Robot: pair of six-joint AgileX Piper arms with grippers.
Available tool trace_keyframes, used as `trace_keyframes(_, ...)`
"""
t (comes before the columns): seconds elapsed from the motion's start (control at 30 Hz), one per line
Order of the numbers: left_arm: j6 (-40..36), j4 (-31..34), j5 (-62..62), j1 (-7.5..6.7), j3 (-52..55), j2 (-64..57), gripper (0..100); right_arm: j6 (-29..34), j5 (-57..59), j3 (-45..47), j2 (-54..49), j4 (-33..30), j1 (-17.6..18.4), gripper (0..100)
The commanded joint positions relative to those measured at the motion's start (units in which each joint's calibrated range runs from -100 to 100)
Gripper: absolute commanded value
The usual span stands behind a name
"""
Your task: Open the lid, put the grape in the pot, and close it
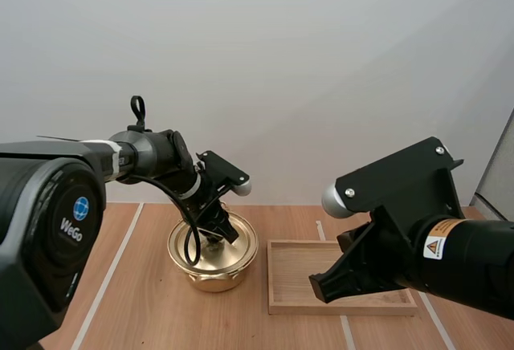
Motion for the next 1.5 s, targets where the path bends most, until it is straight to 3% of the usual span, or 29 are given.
trace_keyframes(0.0,0.2,-2.6,1.9,-0.17,0.2,-0.1,100,0.1,0.4,0.4,-0.6,0.0,-0.2,0)
trace_keyframes(0.3,0.1,-4.9,7.1,-0.17,0.2,-8.2,100,1.6,-0.3,0.4,-0.6,0.0,-0.2,0)
trace_keyframes(0.87,-6.9,-2.0,23.3,-0.17,0.2,-49.7,98,9.0,-6.2,0.4,-4.6,-4.6,-0.7,0)
trace_keyframes(0.9,-7.5,-2.0,24.5,-0.17,0.2,-51.8,84,9.0,-6.2,0.4,-6.0,-4.6,-1.1,0)
trace_keyframes(0.97,-8.2,-2.0,25.9,-0.17,0.2,-56.3,42,9.1,-6.2,0.4,-8.4,-4.6,-1.4,0)
trace_keyframes(1.0,-8.4,-2.0,26.2,-0.17,0.2,-57.5,31,9.1,-6.2,0.4,-8.9,-4.6,-1.4,0)
trace_keyframes(1.03,-8.7,-2.0,26.1,-0.17,0.2,-59.9,8,9.1,-6.2,0.4,-10.3,-4.6,-1.4,0)
trace_keyframes(1.07,-9.0,-2.0,26.1,-0.17,0.2,-61.0,1,9.1,-6.2,0.4,-10.9,-4.6,-1.4,0)
trace_keyframes(1.27,-14.0,-2.0,21.2,-0.17,3.3,-70.0,0,9.1,-8.2,0.5,-15.2,-4.6,-1.4,0)
trace_keyframes(1.47,-17.9,-2.0,8.2,-0.17,16.8,-78.5,0,9.1,-15.8,4.5,-20.1,-4.6,-3.4,0)
